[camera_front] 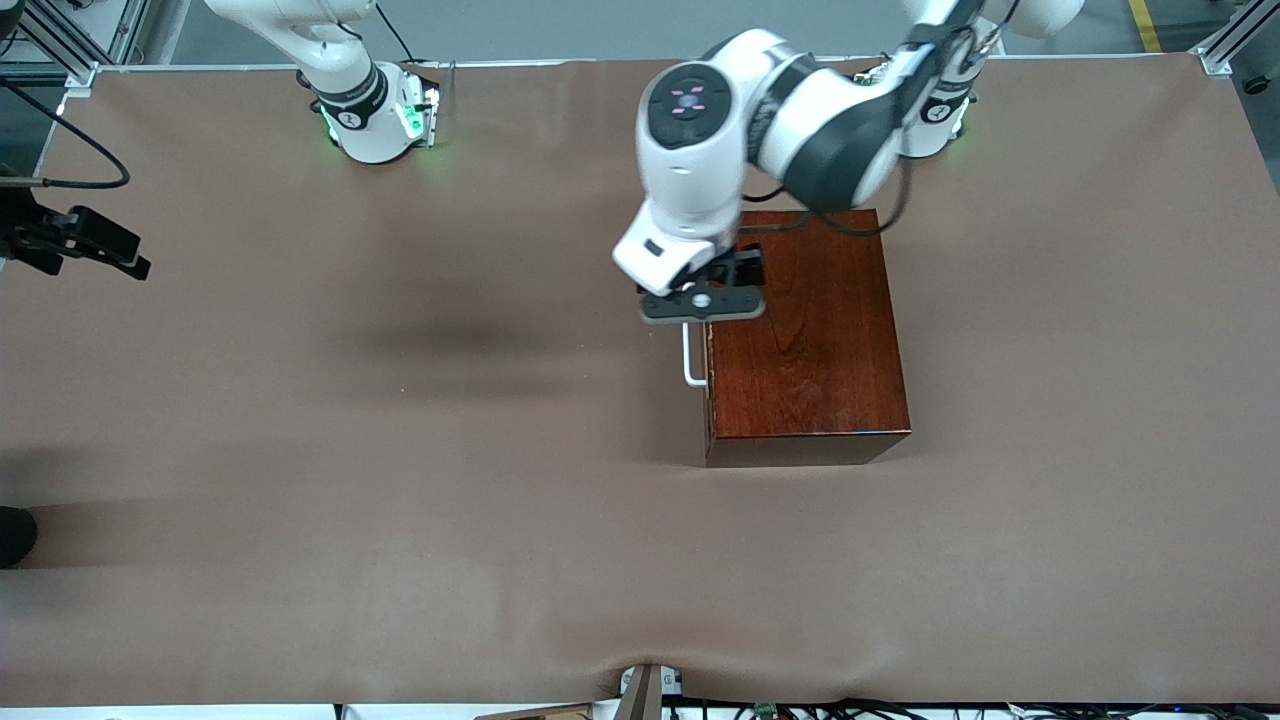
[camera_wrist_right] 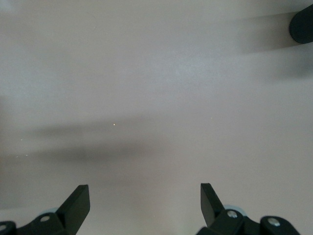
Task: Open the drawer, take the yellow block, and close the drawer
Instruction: 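Lower the left gripper and hook the white drawer handle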
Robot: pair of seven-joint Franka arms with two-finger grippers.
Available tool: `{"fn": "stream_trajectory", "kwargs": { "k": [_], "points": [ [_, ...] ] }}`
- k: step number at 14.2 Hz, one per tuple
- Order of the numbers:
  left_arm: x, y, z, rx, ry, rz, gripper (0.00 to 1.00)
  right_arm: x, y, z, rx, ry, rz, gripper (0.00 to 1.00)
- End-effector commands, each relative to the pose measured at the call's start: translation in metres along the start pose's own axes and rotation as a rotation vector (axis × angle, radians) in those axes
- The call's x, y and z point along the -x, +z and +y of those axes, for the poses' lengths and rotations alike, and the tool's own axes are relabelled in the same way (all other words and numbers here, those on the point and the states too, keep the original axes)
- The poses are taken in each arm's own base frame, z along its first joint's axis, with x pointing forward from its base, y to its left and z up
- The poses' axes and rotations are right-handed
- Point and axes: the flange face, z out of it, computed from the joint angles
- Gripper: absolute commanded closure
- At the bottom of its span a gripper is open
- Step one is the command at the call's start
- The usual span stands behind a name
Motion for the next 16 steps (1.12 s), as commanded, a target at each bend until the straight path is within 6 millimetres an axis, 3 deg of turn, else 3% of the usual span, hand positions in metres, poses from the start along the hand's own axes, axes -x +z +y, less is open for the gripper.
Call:
{"fn": "stream_trajectory", "kwargs": {
  "k": [1,4,8,16],
  "points": [
    [0.007,0.023,0.032,-0.027,-0.004,0.046,0.0,0.003,-0.005,0.003,-0.012,0.009,0.0,0.0],
    [0.014,0.061,0.055,-0.041,0.01,0.04,0.0,0.003,-0.005,0.003,-0.012,0.009,0.0,0.0],
    [0.02,0.103,0.068,-0.112,0.045,0.045,0.0,0.003,-0.005,0.003,-0.012,0.009,0.0,0.0],
    [0.01,0.14,0.069,-0.146,0.011,0.054,0.0,0.003,-0.005,0.003,-0.012,0.009,0.0,0.0]
  ]
}}
